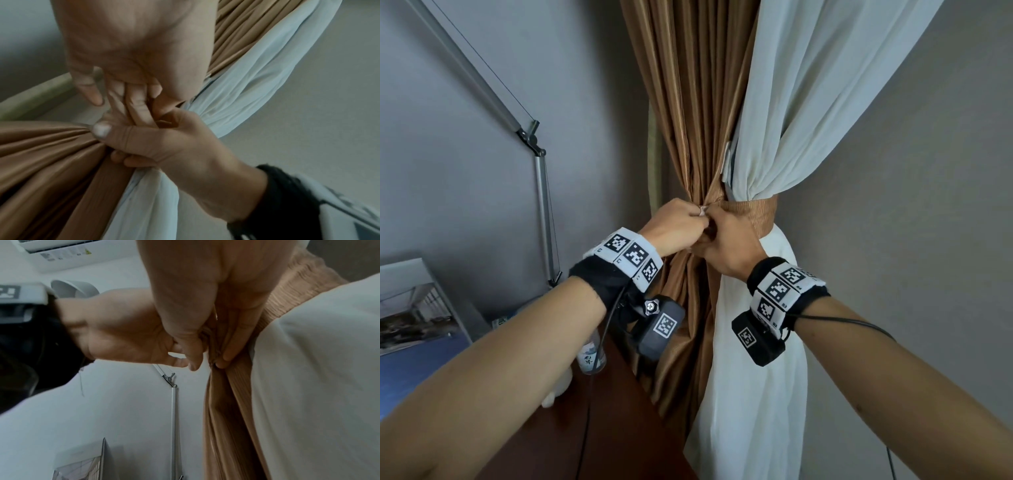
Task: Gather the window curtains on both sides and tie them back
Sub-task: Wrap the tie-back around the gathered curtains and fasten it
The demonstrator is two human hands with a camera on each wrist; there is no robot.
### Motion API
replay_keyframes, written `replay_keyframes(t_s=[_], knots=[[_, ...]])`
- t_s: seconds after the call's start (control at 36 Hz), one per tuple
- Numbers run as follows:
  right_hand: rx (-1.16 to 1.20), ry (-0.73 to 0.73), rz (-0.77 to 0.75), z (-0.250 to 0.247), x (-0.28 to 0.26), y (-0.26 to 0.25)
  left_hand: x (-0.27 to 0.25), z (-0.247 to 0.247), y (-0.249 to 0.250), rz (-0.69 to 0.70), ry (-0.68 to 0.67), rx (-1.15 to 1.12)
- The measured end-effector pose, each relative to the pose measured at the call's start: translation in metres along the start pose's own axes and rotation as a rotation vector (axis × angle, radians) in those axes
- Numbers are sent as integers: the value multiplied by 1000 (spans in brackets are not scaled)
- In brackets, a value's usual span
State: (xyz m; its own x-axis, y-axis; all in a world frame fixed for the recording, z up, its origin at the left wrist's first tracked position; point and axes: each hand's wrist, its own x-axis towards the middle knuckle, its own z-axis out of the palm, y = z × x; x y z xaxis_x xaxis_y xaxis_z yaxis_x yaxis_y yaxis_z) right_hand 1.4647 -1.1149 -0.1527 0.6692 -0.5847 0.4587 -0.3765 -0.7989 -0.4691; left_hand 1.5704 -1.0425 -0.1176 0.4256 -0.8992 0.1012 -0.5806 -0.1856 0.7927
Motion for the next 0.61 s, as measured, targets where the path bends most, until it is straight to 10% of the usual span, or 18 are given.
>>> replay_keyframes(t_s=[0.22,0.39,0.61], knots=[[-15,-37,36,-2,0,-1,5,-9,-1,-22,-42,159],[12,-77,75,-8,0,1,11,-13,7,266,305,449],[46,-50,50,-9,-6,6,18,-16,31,124,134,449]])
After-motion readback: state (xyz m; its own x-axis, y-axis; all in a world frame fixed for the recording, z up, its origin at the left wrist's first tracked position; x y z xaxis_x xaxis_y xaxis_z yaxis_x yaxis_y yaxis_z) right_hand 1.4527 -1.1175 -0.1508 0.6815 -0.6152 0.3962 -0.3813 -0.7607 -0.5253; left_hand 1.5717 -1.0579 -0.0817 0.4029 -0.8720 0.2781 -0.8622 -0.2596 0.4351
